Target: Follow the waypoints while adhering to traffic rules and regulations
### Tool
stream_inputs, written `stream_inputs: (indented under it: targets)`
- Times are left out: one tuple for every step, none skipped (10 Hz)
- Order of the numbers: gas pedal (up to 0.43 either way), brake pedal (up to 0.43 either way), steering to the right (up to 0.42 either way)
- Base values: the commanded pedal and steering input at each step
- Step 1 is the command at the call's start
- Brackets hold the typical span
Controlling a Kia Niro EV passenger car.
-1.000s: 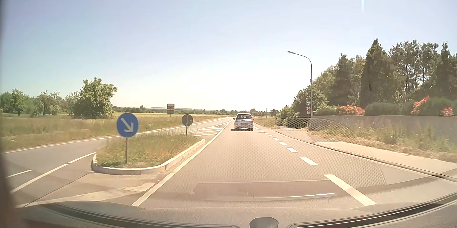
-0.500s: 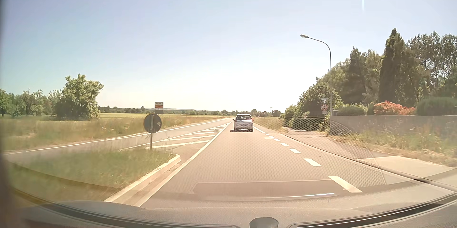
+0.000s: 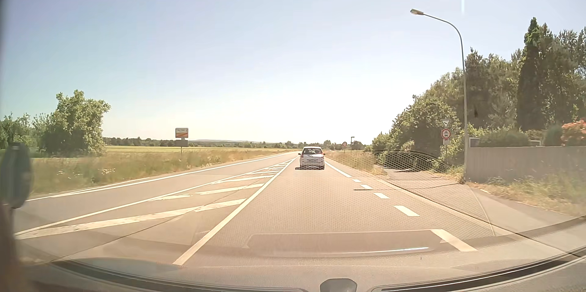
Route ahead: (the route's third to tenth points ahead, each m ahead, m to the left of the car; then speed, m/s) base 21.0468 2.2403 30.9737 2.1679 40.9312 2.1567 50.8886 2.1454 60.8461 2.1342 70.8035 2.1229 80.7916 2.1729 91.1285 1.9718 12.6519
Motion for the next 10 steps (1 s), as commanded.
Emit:
stream_inputs:
  targets:
    - [0.039, 0.03, -0.002]
    - [0.039, 0.03, -0.001]
    - [0.039, 0.03, -0.001]
    - [0.047, 0.03, -0.001]
    - [0.047, 0.03, -0.001]
    - [0.047, 0.03, -0.001]
    - [0.047, 0.03, -0.001]
    - [0.047, 0.03, -0.002]
    - [0.047, 0.03, -0.002]
    - [0.047, 0.03, -0.001]
